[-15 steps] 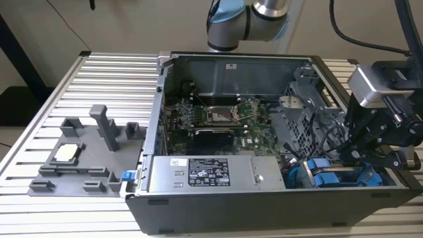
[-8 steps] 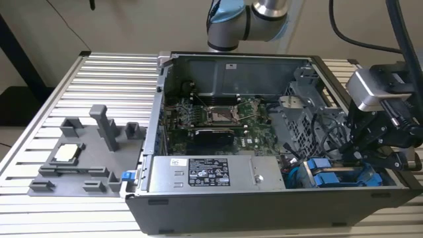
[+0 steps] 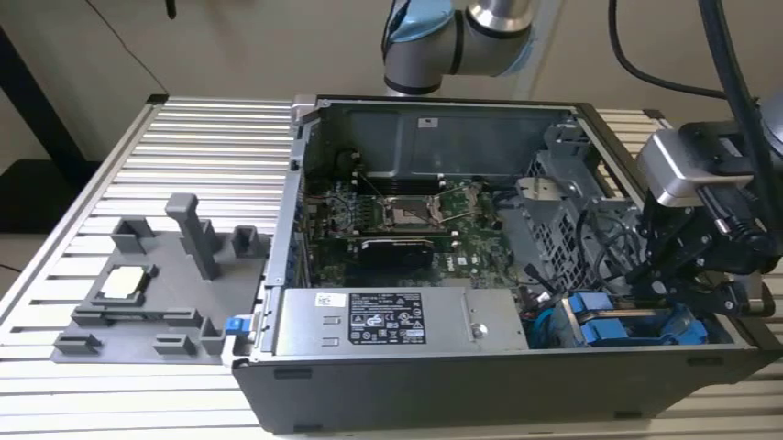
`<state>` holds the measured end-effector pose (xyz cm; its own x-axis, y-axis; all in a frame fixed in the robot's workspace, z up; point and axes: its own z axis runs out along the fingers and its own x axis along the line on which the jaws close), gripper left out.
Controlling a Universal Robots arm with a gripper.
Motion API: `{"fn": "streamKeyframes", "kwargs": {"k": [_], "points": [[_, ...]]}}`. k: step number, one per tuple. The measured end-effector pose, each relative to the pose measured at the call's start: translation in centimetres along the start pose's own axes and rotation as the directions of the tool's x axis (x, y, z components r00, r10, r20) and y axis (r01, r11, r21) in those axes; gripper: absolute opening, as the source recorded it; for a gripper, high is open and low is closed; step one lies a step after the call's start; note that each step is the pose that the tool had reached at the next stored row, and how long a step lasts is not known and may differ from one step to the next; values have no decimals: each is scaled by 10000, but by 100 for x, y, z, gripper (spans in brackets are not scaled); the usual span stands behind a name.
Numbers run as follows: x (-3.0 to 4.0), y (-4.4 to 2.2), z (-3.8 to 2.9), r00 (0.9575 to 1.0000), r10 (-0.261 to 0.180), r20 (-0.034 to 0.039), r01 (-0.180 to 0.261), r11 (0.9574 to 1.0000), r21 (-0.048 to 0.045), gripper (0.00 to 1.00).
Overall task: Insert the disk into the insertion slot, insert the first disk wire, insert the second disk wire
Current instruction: 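Insert the second disk wire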
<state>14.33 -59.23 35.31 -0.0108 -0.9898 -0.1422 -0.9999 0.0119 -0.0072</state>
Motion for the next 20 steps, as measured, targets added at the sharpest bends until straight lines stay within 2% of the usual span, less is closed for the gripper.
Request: {"fn": "streamKeyframes", "kwargs": {"k": [9,20], "points": [[1,1,65,9997,253,-7,-253,9997,22,16],[-9,-35,112,9994,332,-15,-332,9994,-121,16]]}}
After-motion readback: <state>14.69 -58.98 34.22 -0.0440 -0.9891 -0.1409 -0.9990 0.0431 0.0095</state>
